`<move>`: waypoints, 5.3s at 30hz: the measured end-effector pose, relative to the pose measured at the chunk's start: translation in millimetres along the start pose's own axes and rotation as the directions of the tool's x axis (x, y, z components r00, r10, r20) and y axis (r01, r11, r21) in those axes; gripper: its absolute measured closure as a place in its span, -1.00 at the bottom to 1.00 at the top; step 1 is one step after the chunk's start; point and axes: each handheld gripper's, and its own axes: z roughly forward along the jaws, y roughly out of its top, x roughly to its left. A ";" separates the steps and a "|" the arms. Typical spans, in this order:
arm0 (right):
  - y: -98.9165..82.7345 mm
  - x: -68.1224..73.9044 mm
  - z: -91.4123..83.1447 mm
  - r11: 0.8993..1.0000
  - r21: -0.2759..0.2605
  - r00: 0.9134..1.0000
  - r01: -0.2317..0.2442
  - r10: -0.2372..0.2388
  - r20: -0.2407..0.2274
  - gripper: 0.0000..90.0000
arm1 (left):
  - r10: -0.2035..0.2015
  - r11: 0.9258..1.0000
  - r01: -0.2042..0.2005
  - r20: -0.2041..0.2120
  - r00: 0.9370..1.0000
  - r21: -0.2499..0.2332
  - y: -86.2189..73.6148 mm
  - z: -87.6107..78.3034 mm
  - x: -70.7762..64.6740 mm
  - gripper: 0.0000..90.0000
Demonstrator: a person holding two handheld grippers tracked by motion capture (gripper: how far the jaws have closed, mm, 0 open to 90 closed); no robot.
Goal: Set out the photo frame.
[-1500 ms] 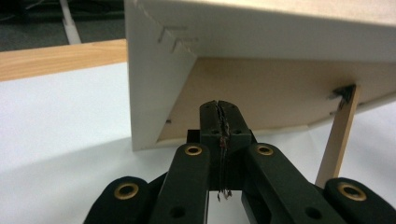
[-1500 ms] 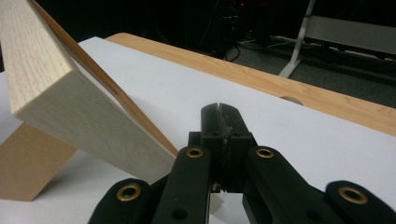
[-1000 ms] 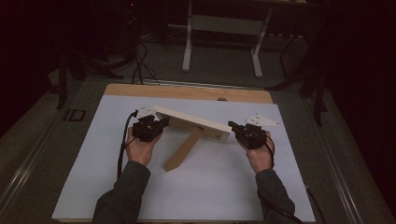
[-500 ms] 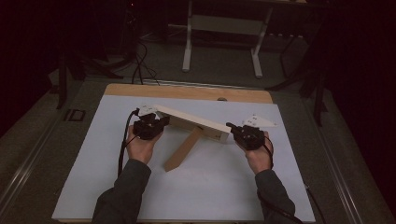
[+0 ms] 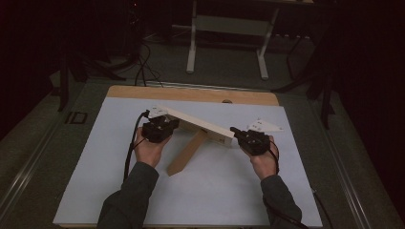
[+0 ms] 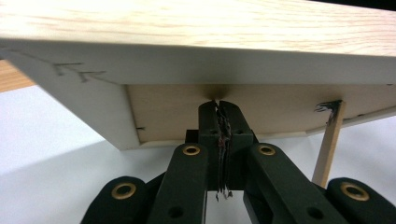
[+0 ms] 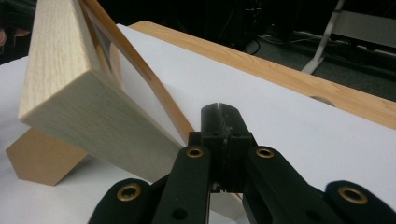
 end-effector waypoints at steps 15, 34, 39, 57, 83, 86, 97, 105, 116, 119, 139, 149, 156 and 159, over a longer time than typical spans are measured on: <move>-2.1 3.3 -1.5 1.000 -0.005 1.000 -0.008 0.007 -0.012 0.99 | 0.044 0.999 -0.045 0.033 0.998 0.017 5.1 3.6 -15.7 1.00; -1.5 10.6 -3.0 1.000 0.006 0.999 0.019 -0.019 -0.042 0.99 | 0.093 0.995 -0.095 0.079 0.993 0.024 12.1 5.0 -33.8 1.00; -1.8 11.8 -3.4 1.000 0.005 0.999 0.023 -0.023 -0.046 0.99 | 0.103 0.994 -0.105 0.090 0.991 0.023 13.2 5.3 -39.3 1.00; -1.2 16.7 -4.1 0.999 0.007 0.997 0.041 -0.040 -0.059 1.00 | 0.131 0.990 -0.135 0.111 0.985 0.032 14.2 8.3 -53.5 1.00; 1.4 28.8 -3.8 0.995 0.006 0.989 0.099 -0.097 -0.116 1.00 | 0.175 0.980 -0.188 0.162 0.971 0.067 13.0 17.2 -59.6 1.00; 1.4 29.4 -3.7 0.995 0.005 0.987 0.100 -0.098 -0.124 1.00 | 0.188 0.977 -0.202 0.167 0.968 0.073 12.3 17.8 -62.2 1.00; 1.4 33.3 -3.4 0.993 0.001 0.980 0.117 -0.116 -0.161 1.00 | 0.210 0.971 -0.225 0.168 0.963 0.075 10.7 19.4 -66.6 1.00; 3.0 39.5 -0.9 0.991 0.000 0.973 0.136 -0.133 -0.190 1.00 | 0.206 0.972 -0.223 0.186 0.961 0.075 11.1 20.0 -65.4 1.00; 4.2 41.2 -1.2 0.989 -0.005 0.970 0.147 -0.145 -0.195 1.00 | 0.192 0.975 -0.210 0.209 0.959 0.066 11.6 21.9 -61.5 1.00; 5.1 42.3 -1.2 0.988 -0.005 0.968 0.151 -0.149 -0.201 1.00 | 0.190 0.976 -0.208 0.211 0.959 0.066 12.0 22.4 -60.2 1.00; 10.0 50.3 3.6 0.984 -0.003 0.958 0.177 -0.173 -0.230 1.00 | 0.161 0.983 -0.177 0.230 0.960 0.054 12.9 25.5 -51.4 1.00; 12.1 52.9 5.9 0.983 -0.001 0.955 0.185 -0.180 -0.235 1.00 | 0.141 0.986 -0.157 0.242 0.960 0.049 13.1 26.9 -47.7 1.00; 13.9 55.8 8.9 0.982 -0.001 0.953 0.189 -0.184 -0.240 1.00 | 0.117 0.990 -0.133 0.254 0.960 0.049 13.6 27.9 -43.0 1.00; 14.6 57.2 10.5 0.982 0.001 0.953 0.189 -0.184 -0.242 1.00 | 0.110 0.991 -0.127 0.257 0.960 0.050 13.5 28.0 -41.4 1.00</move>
